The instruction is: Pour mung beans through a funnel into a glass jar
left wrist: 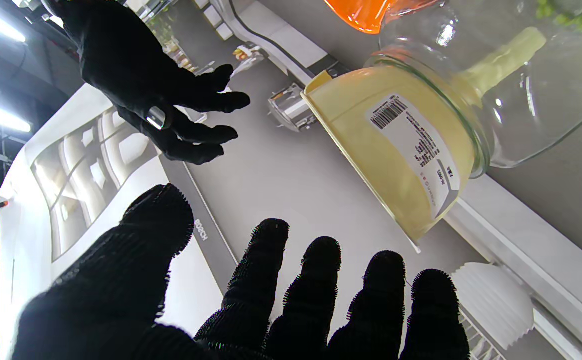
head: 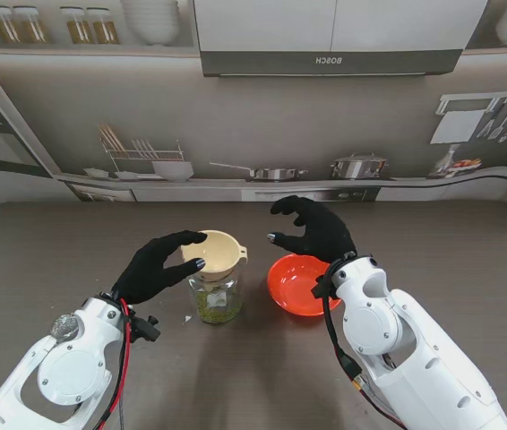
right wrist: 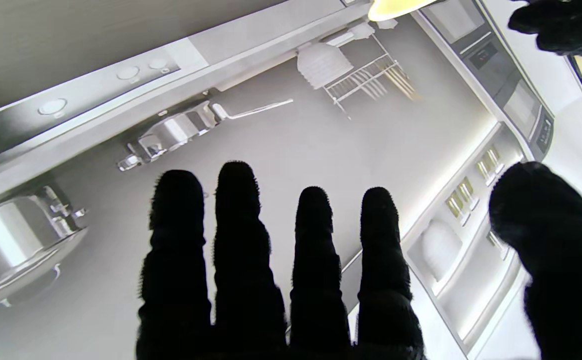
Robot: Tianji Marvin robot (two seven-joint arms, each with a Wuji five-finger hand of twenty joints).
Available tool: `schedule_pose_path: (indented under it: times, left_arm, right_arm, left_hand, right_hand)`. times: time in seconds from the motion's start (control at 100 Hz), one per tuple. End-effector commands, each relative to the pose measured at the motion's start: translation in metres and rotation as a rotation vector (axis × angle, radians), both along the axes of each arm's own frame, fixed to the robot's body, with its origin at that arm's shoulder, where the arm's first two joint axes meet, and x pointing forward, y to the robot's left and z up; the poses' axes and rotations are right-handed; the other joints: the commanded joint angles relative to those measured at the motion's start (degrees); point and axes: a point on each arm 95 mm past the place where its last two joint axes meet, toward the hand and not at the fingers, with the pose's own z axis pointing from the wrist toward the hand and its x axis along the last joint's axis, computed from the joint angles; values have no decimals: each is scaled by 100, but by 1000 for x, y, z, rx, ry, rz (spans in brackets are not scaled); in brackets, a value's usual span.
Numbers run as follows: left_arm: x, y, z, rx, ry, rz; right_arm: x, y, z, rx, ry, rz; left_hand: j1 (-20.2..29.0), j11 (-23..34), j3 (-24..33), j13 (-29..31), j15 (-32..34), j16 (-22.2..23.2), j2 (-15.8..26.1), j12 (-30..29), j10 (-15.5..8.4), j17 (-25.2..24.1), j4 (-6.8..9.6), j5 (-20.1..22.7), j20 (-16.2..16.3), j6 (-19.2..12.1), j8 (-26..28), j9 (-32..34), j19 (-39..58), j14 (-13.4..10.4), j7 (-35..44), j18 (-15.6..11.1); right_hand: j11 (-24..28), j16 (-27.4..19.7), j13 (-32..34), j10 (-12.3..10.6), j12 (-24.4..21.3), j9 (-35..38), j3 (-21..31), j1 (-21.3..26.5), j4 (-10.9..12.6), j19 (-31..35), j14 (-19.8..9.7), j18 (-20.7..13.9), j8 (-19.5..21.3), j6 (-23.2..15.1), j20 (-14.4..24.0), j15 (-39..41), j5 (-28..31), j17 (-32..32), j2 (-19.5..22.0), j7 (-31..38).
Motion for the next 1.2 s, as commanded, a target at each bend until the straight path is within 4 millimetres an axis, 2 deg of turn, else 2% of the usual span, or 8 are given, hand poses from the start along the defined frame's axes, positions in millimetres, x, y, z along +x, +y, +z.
schedule_pose_path:
  times: [0.0, 0.11, 0.24, 0.49, 0.8, 0.98, 1.01, 1.19]
  left_arm:
    - [-1, -2, -1, 1, 12, -11]
    - [0, -3, -2, 1, 12, -11]
    - [4, -5, -3, 18, 12, -11]
    - [25, -3, 5, 91, -9, 22]
    - [75, 15, 34, 267, 34, 73]
    - [99, 16, 41, 412, 138, 45]
    - [102, 15, 41, 436, 151, 40]
    - [113, 6, 43, 525, 230, 19]
  right_arm:
    - [-8, 7, -5, 15, 10, 26]
    - [-14, 10, -11, 50, 12, 45]
    - [-18, 11, -20, 75, 17, 64]
    - [-20, 9, -20, 82, -3, 68]
    - [-19, 8, -21, 95, -5, 63]
    - [-19, 7, -22, 101, 2, 60]
    - [-19, 6, -23, 101, 3, 60]
    - [-17, 4, -24, 108, 13, 53]
  left_hand:
    - [127, -86, -127, -114, -139, 11, 306, -33, 5, -88, 198, 63, 104, -45, -8, 70, -165, -68, -10, -19]
    - [120, -106, -129, -149, -152, 7, 305, -39, 56, -98, 199, 24, 111, -62, -14, 6, -162, -56, -25, -9]
    - [123, -119, -122, -169, -158, 5, 300, -43, 84, -112, 200, -46, 121, -72, -22, -57, -159, -49, -50, -9]
    - [130, -91, -33, -99, -103, 38, 250, -21, 122, -18, 204, -50, 158, -71, -20, -33, -105, 8, -42, 41]
    - [7, -50, -33, 59, 62, 158, 213, 43, 168, 219, 183, -49, 320, -26, -26, 15, 94, 98, -42, 95]
    - [-205, -51, -282, 103, 152, 249, 235, 86, 147, 395, 160, -303, 482, 44, -62, -61, 264, 147, -140, 67]
    - [-198, -16, -422, 152, 230, 327, 248, 139, 182, 455, 193, -308, 606, 89, -62, -28, 356, 179, -132, 88]
    - [-394, 34, -767, 437, 503, 522, 297, 231, 327, 810, 218, -248, 885, 234, -54, 145, 630, 272, -104, 136]
  right_hand:
    - [-101, -80, -145, -197, -12, -13, 153, 127, 66, -161, 4, 238, -63, -167, 39, -151, -26, -102, -255, -120]
    - [-187, -96, -160, -211, 4, -54, 371, 233, 59, -299, -6, 291, -5, -253, 97, -272, 104, -131, -609, -127]
    - [-140, -63, -118, -90, 86, -125, 738, 398, 84, -391, -7, 338, 161, -326, 202, -295, 84, -93, -967, -31]
    - [-82, -32, -61, -33, 125, -85, 716, 312, 62, -386, -54, 279, 226, -293, 281, -258, 120, -19, -818, -5]
    - [-101, -30, -31, 8, 118, -13, 660, 283, 85, -385, -50, 272, 227, -288, 325, -250, 180, 2, -661, -44]
    - [-115, -29, -19, 25, 117, 1, 629, 273, 96, -381, -57, 273, 226, -281, 340, -247, 193, 9, -616, -65]
    - [-115, -29, -20, 29, 117, 7, 622, 272, 98, -381, -52, 275, 227, -284, 343, -249, 201, 10, -610, -67]
    - [-124, -27, -9, 46, 120, 1, 608, 275, 106, -380, -53, 272, 234, -277, 354, -247, 217, 10, -579, -75]
